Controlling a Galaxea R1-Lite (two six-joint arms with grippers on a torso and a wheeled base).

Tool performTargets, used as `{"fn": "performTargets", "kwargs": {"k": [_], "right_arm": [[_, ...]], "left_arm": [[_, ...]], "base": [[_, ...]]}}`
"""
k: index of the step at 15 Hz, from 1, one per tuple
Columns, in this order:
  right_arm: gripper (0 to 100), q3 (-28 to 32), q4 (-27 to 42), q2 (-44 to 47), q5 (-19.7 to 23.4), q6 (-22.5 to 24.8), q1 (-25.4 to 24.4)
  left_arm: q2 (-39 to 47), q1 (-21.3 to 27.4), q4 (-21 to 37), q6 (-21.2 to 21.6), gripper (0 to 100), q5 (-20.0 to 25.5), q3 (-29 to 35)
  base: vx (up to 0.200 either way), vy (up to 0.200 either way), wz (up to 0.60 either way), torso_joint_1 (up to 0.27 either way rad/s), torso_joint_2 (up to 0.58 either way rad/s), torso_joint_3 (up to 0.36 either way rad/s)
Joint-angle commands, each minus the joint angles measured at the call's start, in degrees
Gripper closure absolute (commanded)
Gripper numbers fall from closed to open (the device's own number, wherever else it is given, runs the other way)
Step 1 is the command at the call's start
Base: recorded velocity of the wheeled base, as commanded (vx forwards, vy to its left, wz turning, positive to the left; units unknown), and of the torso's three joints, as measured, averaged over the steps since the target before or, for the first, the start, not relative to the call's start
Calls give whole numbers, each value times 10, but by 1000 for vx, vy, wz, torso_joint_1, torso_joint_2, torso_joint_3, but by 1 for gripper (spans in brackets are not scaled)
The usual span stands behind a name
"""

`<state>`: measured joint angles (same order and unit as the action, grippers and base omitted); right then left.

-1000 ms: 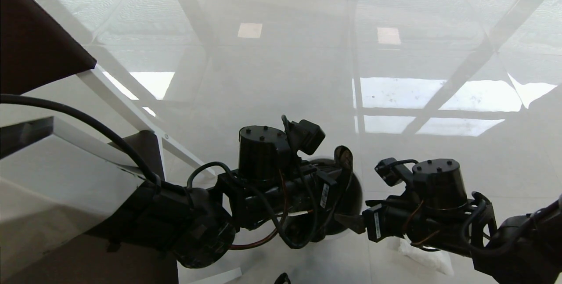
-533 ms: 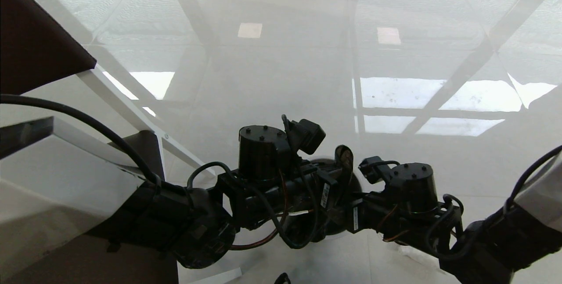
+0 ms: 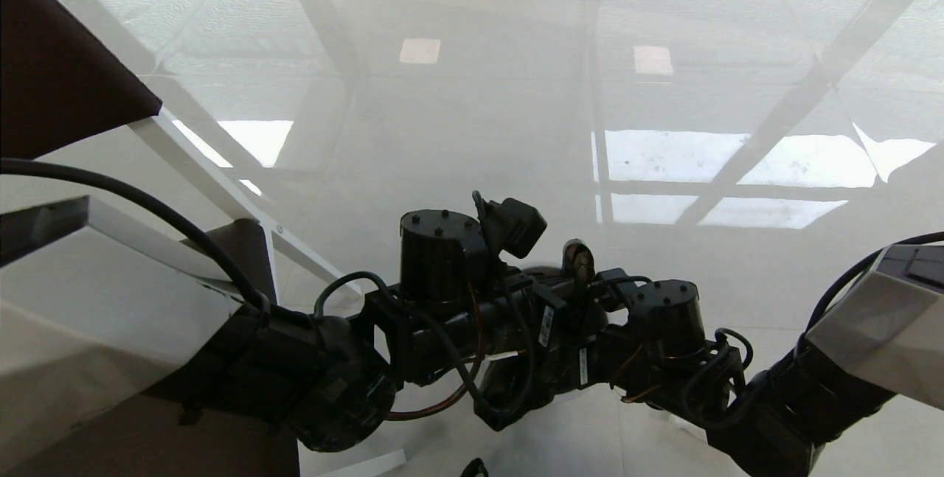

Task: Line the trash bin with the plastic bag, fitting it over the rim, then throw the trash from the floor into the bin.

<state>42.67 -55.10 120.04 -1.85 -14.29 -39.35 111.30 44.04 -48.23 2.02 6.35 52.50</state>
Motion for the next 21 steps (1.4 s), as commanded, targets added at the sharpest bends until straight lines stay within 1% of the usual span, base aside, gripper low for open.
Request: {"fn": "performTargets", "kwargs": {"k": [1, 2, 3, 8, 12, 13, 15, 17, 19, 20, 21], "right_arm": [[100, -1, 0, -1, 0, 0, 3], [100, -6, 0, -2, 0, 0, 3], [100, -6, 0, -5, 0, 1, 3], [100, -11, 1, -15, 0, 1, 4], [100, -12, 1, -15, 0, 1, 7], [100, -14, 1, -15, 0, 2, 7], [100, -17, 1, -15, 0, 2, 7], [100, -17, 0, -19, -1, 2, 15], [100, -14, 0, -33, 1, 3, 33], [100, -13, 1, -46, 6, 4, 54], [100, -12, 1, -50, 8, 5, 65]], "left_arm": [[-2, 1, 4, 36, 100, -24, -3], [2, 5, 5, 54, 100, -64, -3], [10, 12, 5, 55, 100, -73, 0], [38, 16, 7, 63, 100, -115, 31], [43, 15, 24, 62, 100, -142, 59], [46, 15, 23, 62, 100, -159, 66], [51, 13, 20, 61, 100, -167, 69], [65, -9, 15, 61, 100, -169, 75], [67, -30, 12, 60, 100, -170, 87], [71, -44, 12, 61, 100, -170, 92], [74, -52, 12, 61, 100, -170, 96]], "base": [[0, 0, 0, 0, 0, 0], [0, 0, 0, 0, 0, 0], [0, 0, 0, 0, 0, 0], [0, 0, 0, 0, 0, 0], [0, 0, 0, 0, 0, 0], [0, 0, 0, 0, 0, 0], [0, 0, 0, 0, 0, 0], [0, 0, 0, 0, 0, 0], [0, 0, 0, 0, 0, 0], [0, 0, 0, 0, 0, 0], [0, 0, 0, 0, 0, 0]]}}
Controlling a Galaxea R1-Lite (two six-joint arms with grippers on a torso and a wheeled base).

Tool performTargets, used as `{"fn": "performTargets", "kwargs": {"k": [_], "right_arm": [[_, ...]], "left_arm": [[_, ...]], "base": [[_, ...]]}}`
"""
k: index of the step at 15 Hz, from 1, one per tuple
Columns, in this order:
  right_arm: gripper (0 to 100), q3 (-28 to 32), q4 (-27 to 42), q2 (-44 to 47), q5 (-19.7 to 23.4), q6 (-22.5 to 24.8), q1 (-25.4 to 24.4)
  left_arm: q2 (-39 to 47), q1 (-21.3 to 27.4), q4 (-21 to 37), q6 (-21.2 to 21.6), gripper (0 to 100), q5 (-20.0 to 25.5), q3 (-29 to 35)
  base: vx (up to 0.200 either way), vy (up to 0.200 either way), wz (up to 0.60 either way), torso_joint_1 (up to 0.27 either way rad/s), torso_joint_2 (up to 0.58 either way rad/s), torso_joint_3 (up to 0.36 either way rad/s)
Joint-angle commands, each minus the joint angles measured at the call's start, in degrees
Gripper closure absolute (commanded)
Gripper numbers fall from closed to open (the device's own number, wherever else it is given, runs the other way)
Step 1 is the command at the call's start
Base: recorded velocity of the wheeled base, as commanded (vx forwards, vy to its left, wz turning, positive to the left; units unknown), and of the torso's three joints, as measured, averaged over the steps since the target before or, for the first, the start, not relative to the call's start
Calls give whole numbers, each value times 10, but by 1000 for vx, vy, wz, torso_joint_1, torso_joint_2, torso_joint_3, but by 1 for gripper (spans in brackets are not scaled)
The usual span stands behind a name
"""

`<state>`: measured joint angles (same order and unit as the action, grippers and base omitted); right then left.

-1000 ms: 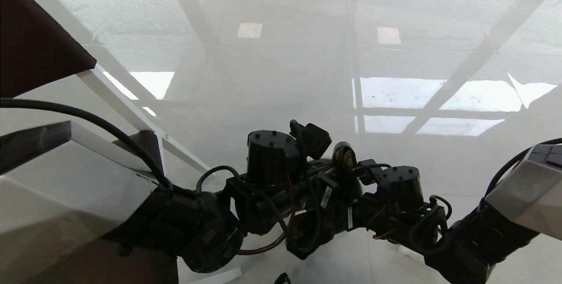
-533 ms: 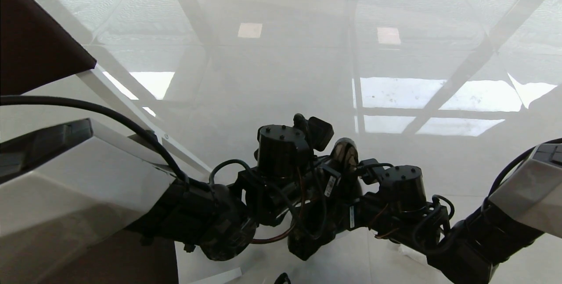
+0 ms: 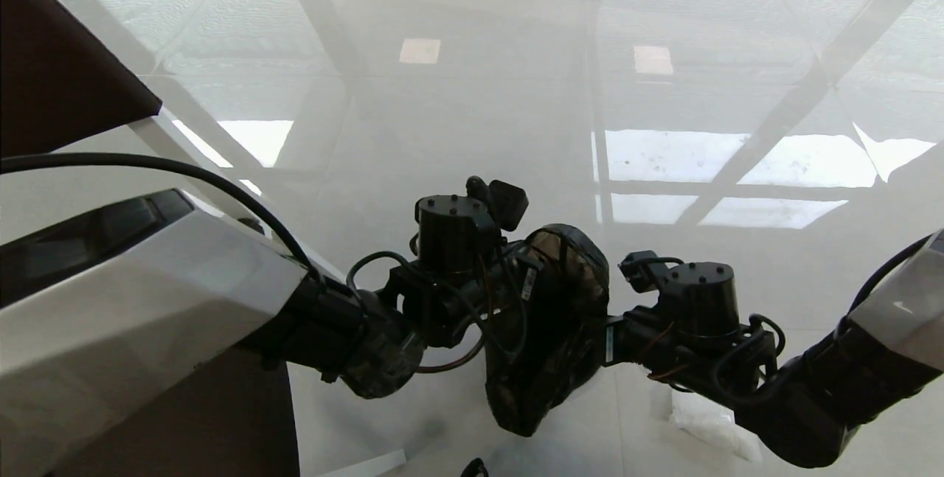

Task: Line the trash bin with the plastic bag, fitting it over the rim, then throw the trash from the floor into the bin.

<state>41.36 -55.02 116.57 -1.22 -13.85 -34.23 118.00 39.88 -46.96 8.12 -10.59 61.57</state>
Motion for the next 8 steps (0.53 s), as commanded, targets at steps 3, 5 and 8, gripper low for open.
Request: {"fn": "performTargets", "kwargs": {"k": [3, 5, 8], "right_arm": [[100, 6, 0, -23, 16, 1, 49], [100, 10, 1, -21, 31, 1, 72], [100, 11, 0, -9, 55, 1, 98]], "left_arm": [[12, -30, 9, 5, 100, 0, 24], [21, -45, 24, 8, 100, 0, 32], [37, -57, 30, 10, 100, 0, 36]], "base": [[0, 0, 0, 0, 0, 0], [0, 0, 0, 0, 0, 0], [0, 0, 0, 0, 0, 0]]}}
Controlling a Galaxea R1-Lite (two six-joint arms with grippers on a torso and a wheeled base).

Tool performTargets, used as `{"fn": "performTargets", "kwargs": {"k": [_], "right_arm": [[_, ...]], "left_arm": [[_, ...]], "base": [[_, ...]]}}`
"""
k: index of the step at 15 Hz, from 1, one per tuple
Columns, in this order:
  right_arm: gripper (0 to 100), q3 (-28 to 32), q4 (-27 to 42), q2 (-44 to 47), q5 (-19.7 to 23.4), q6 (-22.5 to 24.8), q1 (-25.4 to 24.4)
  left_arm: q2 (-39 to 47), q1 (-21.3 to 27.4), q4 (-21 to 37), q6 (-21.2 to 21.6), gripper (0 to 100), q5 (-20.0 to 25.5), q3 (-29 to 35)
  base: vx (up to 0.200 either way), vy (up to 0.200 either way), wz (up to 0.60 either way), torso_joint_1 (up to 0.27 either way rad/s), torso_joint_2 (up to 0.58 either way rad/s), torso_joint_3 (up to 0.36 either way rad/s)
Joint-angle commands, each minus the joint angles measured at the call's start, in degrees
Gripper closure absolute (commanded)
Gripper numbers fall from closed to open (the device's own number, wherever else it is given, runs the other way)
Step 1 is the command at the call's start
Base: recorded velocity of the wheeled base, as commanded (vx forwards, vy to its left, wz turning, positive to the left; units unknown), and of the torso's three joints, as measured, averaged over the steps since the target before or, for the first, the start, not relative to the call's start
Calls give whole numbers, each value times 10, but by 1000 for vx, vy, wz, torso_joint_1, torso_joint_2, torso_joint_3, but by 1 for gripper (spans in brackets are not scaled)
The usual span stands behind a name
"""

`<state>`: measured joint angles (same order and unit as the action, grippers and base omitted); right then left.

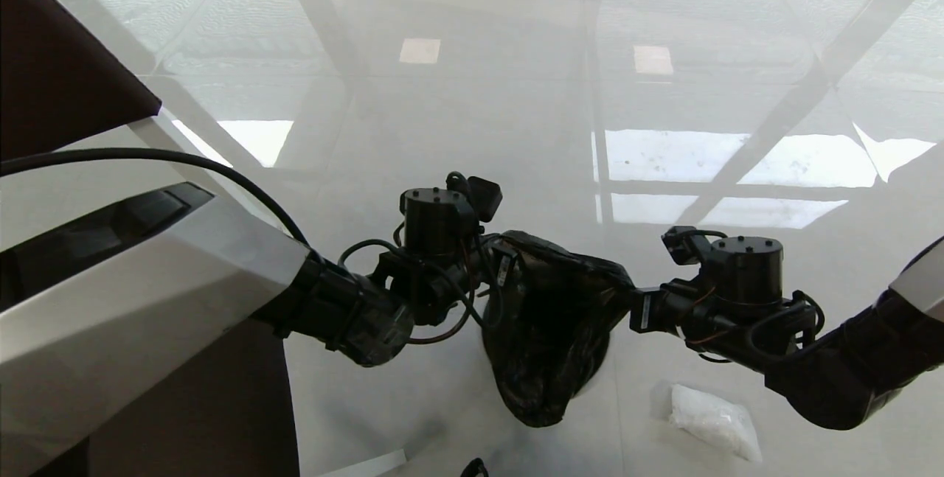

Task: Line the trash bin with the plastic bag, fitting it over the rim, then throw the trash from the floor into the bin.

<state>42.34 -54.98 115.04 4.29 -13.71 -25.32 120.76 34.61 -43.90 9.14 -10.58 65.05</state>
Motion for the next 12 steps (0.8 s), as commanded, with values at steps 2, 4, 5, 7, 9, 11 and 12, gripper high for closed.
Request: {"fn": "performTargets", "kwargs": {"k": [2, 4, 5, 7, 9, 11, 12], "right_arm": [[100, -2, 0, 17, 17, -1, 14], [100, -9, 0, 17, 17, 1, 11], [100, -7, 0, 19, 19, 1, 11], [100, -5, 0, 31, 28, 1, 14], [100, -3, -1, 35, 45, 0, 15], [100, -2, -1, 36, 49, 1, 12], [100, -1, -1, 36, 50, 1, 12]], "left_arm": [[20, -13, 4, 2, 100, -1, 3], [18, -20, 18, 3, 100, -1, 2], [16, -29, 29, 3, 100, -5, 2], [16, -41, 32, 10, 100, -11, 0], [2, -55, 45, 21, 100, -13, -10], [-6, -60, 79, 20, 100, -12, -9], [-4, -60, 78, 20, 100, -12, -9]], "base": [[0, 0, 0, 0, 0, 0], [0, 0, 0, 0, 0, 0], [0, 0, 0, 0, 0, 0], [0, 0, 0, 0, 0, 0], [0, 0, 0, 0, 0, 0], [0, 0, 0, 0, 0, 0], [0, 0, 0, 0, 0, 0]]}}
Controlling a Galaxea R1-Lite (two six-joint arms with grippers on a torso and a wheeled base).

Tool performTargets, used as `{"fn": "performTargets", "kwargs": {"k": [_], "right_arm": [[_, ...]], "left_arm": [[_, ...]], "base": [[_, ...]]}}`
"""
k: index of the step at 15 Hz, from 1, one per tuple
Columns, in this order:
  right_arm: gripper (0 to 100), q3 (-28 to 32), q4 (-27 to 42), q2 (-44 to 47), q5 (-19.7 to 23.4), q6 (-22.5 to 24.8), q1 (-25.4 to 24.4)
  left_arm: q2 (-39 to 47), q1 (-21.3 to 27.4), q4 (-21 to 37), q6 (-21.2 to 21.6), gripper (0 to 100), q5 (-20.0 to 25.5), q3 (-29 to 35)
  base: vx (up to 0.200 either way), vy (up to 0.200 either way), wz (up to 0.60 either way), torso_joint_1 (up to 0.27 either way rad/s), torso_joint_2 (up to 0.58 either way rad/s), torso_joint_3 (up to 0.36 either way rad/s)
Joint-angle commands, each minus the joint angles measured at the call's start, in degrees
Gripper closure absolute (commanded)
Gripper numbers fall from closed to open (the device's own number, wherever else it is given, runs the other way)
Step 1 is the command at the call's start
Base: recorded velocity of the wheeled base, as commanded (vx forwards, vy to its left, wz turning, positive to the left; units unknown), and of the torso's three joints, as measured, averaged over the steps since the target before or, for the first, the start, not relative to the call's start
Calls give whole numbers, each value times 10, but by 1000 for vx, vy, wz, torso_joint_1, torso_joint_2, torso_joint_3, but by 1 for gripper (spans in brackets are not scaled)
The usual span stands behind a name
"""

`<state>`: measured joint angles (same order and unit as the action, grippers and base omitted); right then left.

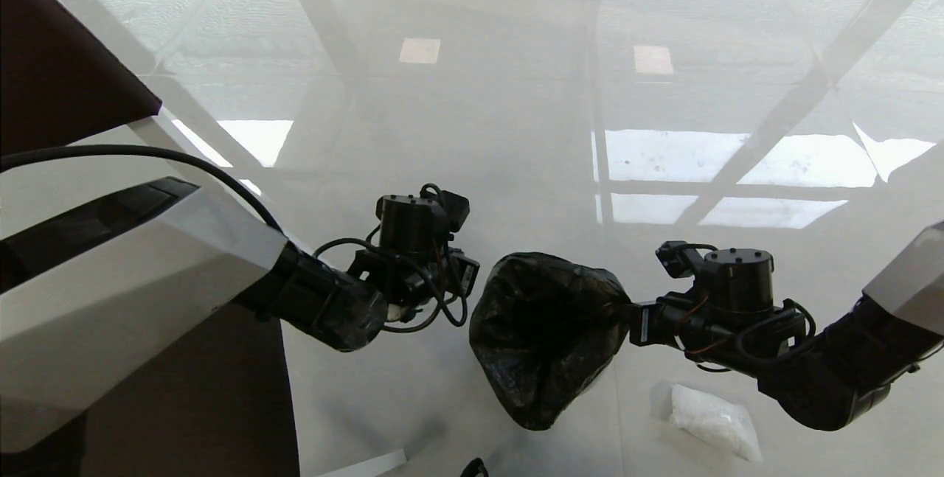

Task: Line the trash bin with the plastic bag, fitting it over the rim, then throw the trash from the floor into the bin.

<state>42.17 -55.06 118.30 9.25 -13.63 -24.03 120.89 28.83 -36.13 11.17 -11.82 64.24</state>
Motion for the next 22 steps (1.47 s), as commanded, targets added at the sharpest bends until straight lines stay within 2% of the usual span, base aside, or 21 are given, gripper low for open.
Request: {"fn": "performTargets", "kwargs": {"k": [1, 9, 10, 16, 22], "right_arm": [[100, -1, 0, 4, 0, 0, -1], [100, -4, -10, 7, 0, 1, -1], [100, -5, -13, 7, 0, 1, -3], [100, -7, -13, 7, 0, 0, -6], [100, -7, -13, 8, 0, 0, -6]], "left_arm": [[-7, -1, 0, 0, 100, 0, -3], [5, 34, 1, 0, 100, 3, -7], [11, 39, 1, -1, 0, 3, -4], [26, 43, 3, -19, 0, 11, -6], [82, 59, -10, -20, 0, 23, -3]], "base": [[0, 0, 0, 0, 0, 0], [0, 0, 0, 0, 0, 0], [0, 0, 0, 0, 0, 0], [0, 0, 0, 0, 0, 0], [0, 0, 0, 0, 0, 0]]}}
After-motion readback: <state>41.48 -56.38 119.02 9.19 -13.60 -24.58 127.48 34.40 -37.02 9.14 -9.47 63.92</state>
